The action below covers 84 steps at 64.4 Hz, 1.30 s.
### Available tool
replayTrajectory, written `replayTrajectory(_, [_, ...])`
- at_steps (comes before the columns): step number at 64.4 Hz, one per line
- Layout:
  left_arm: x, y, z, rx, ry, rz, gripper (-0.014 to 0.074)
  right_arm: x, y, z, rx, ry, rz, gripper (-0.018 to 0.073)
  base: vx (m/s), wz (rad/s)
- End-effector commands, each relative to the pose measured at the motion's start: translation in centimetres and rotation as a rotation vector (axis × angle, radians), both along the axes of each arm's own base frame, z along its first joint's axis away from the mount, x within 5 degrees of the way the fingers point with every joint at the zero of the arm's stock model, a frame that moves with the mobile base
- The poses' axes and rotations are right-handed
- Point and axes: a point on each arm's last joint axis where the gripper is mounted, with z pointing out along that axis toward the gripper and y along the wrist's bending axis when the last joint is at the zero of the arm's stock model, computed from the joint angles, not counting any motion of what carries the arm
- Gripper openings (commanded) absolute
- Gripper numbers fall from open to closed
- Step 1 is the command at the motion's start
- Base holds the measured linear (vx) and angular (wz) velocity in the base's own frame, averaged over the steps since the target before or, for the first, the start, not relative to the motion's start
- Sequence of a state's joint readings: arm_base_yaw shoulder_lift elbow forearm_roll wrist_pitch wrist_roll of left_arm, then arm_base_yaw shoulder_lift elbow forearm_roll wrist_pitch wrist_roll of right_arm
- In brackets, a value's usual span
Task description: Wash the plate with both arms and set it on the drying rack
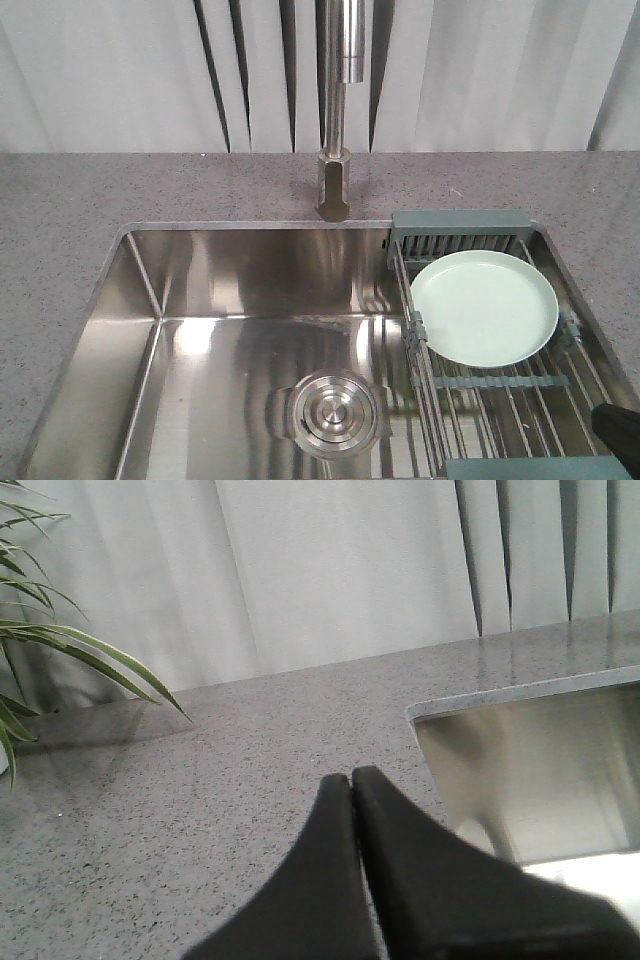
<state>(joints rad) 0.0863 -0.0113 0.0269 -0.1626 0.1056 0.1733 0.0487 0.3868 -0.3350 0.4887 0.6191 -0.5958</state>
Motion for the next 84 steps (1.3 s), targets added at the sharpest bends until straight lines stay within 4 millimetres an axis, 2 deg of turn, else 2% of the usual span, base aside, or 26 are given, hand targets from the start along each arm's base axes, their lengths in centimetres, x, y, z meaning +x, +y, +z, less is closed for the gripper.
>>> replayTrajectory(1, [-0.3, 0.1, 1.6, -0.004, -0.114, 0.013, -0.0006, 0.4, -0.1, 1.3, 0.016, -0.073, -0.025, -0.0008, 0.0, 0.0])
replayTrajectory(38, [-0.3, 0.1, 1.6, -0.004, -0.114, 0.013, -0.0006, 0.3, -0.1, 1.3, 0.016, -0.075, -0.025, -0.0008, 0.0, 0.0])
replayTrajectory(51, [-0.3, 0.1, 1.6, -0.004, -0.114, 0.013, -0.0006, -0.4, -0.5, 1.7, 0.035, -0.165, -0.074, -0.0008, 0.0, 0.0])
replayTrajectory(65, [-0.3, 0.1, 1.6, -0.004, -0.114, 0.013, -0.0006, -1.0, -1.8, -2.2, 0.197, -0.279, -0.282, -0.0008, 0.0, 0.0])
replayTrajectory(76, [-0.3, 0.1, 1.6, -0.004, -0.114, 0.013, -0.0006, -1.8, -2.3, -4.5, 0.254, -0.33, -0.336, -0.0007, 0.0, 0.0])
replayTrajectory(84, [-0.3, 0.1, 1.6, -0.004, -0.114, 0.013, -0.0006, -2.1, -2.5, -5.8, 0.298, -0.428, -0.352, -0.0007, 0.0, 0.0])
